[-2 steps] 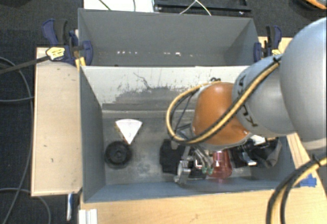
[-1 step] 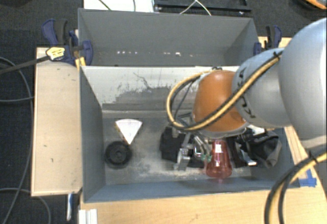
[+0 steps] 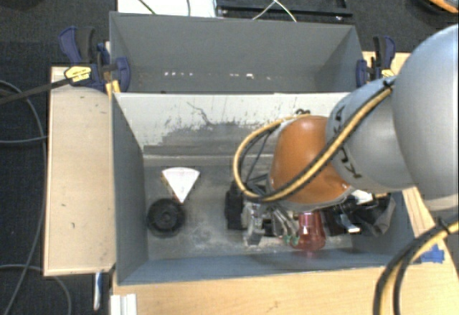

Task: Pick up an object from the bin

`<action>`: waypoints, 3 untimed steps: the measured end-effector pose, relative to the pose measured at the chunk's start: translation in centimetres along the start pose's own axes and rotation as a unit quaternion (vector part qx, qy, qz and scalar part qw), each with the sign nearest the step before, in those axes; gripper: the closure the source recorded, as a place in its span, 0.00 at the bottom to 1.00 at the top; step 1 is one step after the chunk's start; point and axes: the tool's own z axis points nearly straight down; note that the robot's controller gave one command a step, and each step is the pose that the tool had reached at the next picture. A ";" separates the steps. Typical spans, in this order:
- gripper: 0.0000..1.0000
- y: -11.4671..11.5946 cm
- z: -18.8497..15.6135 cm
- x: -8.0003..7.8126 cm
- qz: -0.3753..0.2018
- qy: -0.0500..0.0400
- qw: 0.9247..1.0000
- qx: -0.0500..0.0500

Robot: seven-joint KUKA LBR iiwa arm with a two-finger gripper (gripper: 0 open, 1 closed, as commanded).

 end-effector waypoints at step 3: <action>1.00 0.0 -1.8 0.2 0.001 0.002 1.000 0.000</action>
Offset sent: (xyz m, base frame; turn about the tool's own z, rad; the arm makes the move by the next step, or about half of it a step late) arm 0.0001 -0.0002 0.0496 0.0000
